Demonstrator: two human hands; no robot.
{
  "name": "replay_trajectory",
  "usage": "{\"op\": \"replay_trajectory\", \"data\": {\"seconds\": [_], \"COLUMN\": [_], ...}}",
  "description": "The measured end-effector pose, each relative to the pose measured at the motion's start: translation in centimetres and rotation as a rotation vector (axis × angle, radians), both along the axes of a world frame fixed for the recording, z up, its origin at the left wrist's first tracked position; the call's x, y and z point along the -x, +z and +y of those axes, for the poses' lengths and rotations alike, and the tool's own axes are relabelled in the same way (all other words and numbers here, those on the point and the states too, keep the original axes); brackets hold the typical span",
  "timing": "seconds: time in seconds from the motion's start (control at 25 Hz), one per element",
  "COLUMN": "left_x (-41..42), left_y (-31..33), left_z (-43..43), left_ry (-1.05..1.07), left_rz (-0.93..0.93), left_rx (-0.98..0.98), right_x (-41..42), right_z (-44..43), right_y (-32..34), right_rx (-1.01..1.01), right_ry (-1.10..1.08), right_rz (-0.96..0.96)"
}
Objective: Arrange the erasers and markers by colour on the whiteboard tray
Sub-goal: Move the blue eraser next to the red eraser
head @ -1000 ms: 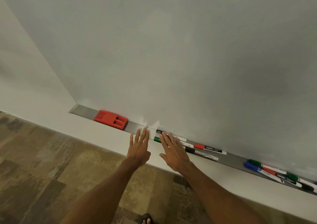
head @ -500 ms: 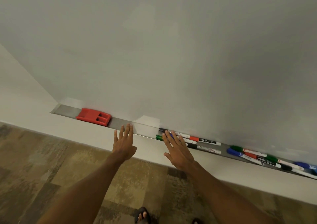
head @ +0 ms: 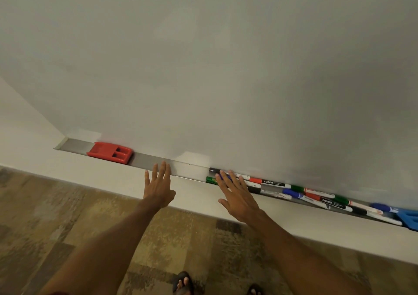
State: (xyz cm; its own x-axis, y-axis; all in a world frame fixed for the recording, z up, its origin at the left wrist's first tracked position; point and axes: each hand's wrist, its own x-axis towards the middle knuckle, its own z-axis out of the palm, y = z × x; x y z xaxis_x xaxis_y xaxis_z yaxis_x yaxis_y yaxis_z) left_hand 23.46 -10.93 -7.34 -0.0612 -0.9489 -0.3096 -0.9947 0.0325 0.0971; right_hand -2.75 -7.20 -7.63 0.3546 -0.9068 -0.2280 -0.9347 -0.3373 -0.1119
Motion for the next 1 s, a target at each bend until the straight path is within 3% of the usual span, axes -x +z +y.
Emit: {"op": "replay_trajectory", "data": {"seconds": [0.44,1.0], "left_x": [13.2,33.1], "left_y": [0.8,1.3], "left_z": [5.2,9.5], "left_ry": [-0.131,-0.221], "left_rz": [0.034,0.103], "left_rx": [0.082,0.188], "right_x": [8.8,26.1], "right_z": [3.3,10.1], "right_y": [1.1,1.9], "right_rx": [0.055,0.108], "right_ry": [-0.073,-0.358], "right_rz": [0.017,-0.042]}}
